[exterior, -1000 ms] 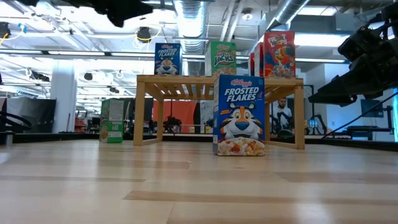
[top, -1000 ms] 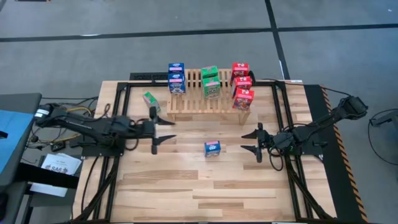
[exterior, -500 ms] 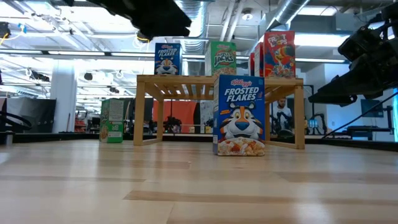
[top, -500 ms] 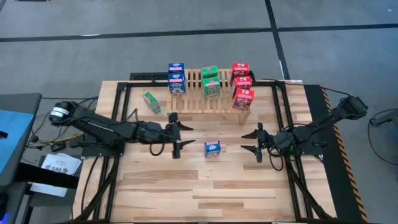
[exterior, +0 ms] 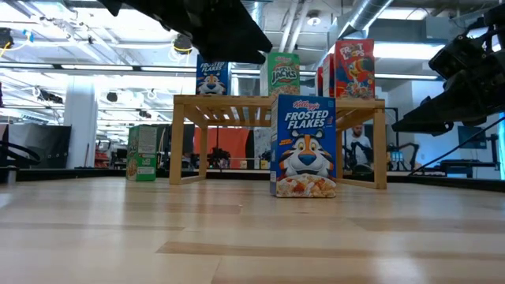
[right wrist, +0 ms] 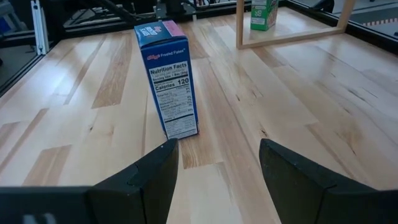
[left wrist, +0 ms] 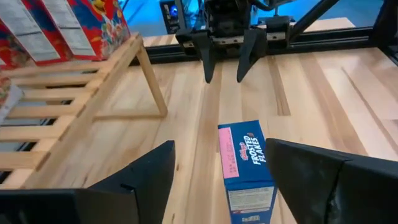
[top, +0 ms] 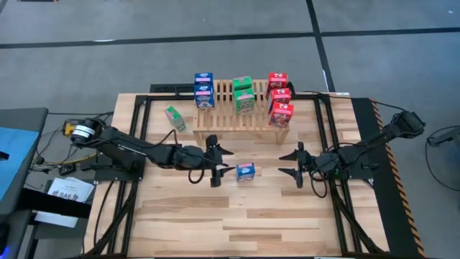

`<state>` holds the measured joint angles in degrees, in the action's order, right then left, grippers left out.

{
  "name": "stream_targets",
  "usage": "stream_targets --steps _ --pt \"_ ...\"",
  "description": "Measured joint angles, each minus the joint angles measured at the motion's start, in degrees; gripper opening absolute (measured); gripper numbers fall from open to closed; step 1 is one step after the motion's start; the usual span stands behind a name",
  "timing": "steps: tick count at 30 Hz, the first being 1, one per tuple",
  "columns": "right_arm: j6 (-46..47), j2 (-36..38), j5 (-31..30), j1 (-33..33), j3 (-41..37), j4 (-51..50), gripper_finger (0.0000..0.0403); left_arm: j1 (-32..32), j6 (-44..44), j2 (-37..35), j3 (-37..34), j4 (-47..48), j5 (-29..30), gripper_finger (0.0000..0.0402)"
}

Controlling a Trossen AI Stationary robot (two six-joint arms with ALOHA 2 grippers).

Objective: Stack cereal on shelf
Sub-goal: Put the blue cereal box on the shelf aligned with the other blue cereal box

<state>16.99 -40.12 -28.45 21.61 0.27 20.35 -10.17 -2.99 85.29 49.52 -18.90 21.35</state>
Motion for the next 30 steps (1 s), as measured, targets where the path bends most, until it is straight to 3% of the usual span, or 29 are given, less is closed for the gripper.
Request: stream_targets --steps 11,30 --pt "0.00 0.01 -0.01 0.00 0.00 -0.69 0.0250 0.00 3.74 4.28 0.08 -2.79 0.25 0.0297" --pt "0.00 0.00 0.00 0.01 0.00 -2.02 0.0250 0.02 5.45 7.98 0.04 -6.24 -1.16 0.0300"
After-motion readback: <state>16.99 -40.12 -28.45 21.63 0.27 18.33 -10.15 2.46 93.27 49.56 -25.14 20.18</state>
